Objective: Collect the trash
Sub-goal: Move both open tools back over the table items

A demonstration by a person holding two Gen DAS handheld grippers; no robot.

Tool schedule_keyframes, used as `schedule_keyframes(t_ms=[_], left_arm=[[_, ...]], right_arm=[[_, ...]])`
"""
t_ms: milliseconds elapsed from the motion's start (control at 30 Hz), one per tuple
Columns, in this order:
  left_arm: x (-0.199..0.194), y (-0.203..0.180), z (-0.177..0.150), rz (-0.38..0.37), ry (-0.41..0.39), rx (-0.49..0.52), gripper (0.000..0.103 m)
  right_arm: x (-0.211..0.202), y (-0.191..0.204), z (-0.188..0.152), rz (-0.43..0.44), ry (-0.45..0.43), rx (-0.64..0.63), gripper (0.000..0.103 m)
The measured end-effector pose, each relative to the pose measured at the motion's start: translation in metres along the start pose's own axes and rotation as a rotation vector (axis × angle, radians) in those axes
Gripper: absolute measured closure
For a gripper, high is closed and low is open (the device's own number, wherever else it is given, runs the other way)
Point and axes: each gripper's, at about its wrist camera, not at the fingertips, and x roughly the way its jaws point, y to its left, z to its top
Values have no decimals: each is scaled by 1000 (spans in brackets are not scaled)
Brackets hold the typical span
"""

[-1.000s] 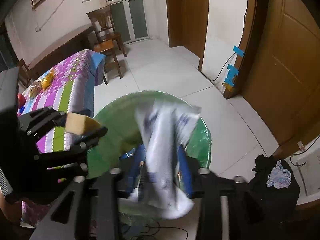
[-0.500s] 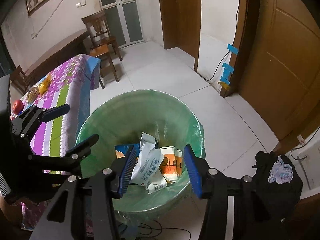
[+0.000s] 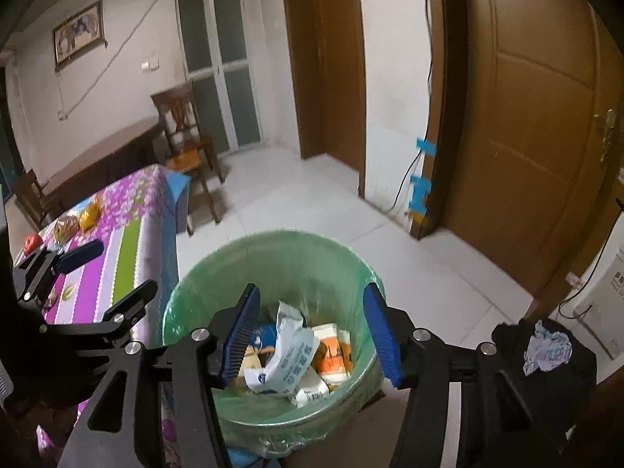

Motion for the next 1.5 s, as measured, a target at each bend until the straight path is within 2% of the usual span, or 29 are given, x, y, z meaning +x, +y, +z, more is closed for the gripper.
schedule_keyframes(t_ms=[67,333,400,433,867,1133,1500], left_arm=[[-9,4,-4,8,-18,-10,26],[-38,27,-21,51,-43,-58,25],[-43,35,-25,67,-41,-78,22],[-47,40,-28,75,-40,-92,19],[-87,112,-78,211,-9,-234,9],[-115,155,-109,321,1,-308,7],[-133,199,-147,441,38,-375,6]], right_arm=[[-8,3,-3,-4,-23,7,32],[-36,24,-12,46,-73,43,26],[-41,32,-14,52,-84,37,24],[-43,38,-15,52,-91,28,22],[-51,128,-26,147,-120,-82,6],[-42,203,-39,223,-92,-182,5],[-26,276,-56,281,-48,-290,5]])
